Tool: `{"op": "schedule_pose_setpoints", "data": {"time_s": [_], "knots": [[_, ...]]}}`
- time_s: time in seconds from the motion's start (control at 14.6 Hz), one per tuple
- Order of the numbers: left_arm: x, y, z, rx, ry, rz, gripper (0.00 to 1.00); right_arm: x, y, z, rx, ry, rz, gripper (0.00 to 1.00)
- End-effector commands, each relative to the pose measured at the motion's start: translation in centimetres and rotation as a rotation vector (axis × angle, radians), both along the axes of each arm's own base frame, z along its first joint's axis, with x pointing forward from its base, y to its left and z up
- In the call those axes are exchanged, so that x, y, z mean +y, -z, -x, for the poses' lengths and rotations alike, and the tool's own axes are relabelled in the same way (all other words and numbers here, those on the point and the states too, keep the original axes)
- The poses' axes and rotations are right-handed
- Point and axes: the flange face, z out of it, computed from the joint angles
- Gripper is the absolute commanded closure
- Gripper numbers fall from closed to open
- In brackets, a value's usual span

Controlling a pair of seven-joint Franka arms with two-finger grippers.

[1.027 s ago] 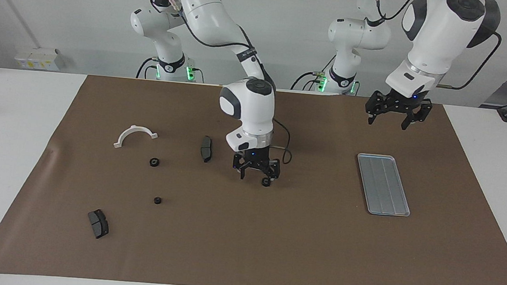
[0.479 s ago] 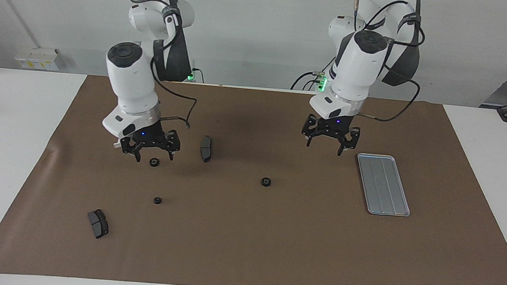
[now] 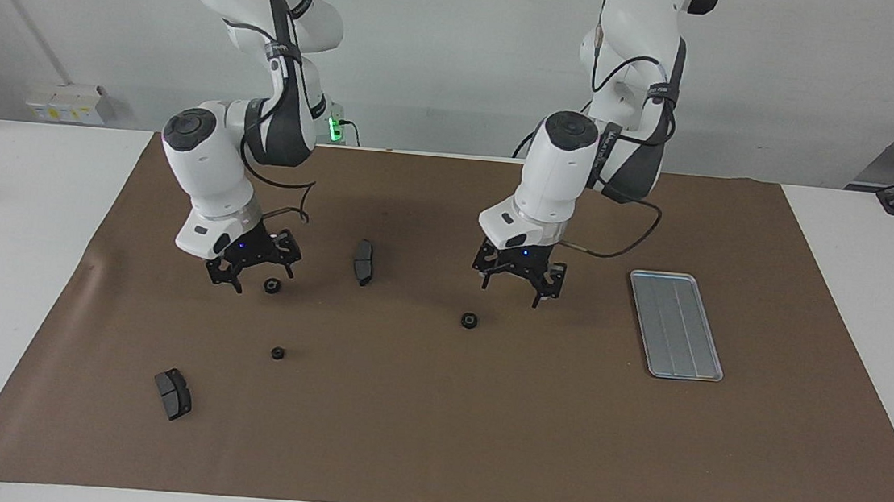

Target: Pick bearing gear from pile to tray

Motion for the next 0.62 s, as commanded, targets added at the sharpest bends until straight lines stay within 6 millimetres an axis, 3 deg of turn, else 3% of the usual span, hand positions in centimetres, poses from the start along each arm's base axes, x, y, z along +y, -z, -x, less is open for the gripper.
{"op": "schedule_pose_setpoints", "data": {"time_s": [0.0, 0.21, 0.34, 0.41, 0.55], "knots": [[-3.4, 2.8, -0.5, -0.018, 0.011, 0.024, 0.00, -0.3, 2.2, 1.6, -0.005, -0.018, -0.007, 0.00], [-5.5, 6.7, 0.2, -0.029, 0.021, 0.034, 0.00, -1.3, 3.7, 2.6, 0.020, -0.001, -0.004, 0.00], [-4.4, 9.6, 1.2, -0.030, 0.018, 0.032, 0.00, -1.1, 4.1, 2.7, 0.032, 0.001, -0.003, 0.00], [-4.2, 10.0, 1.6, -0.029, 0.018, 0.031, 0.00, -1.1, 4.2, 2.9, 0.033, 0.000, -0.003, 0.03], [-4.2, 10.2, 1.8, -0.028, 0.021, 0.031, 0.00, -1.5, 5.0, 3.4, 0.026, -0.004, 0.002, 0.22]]}}
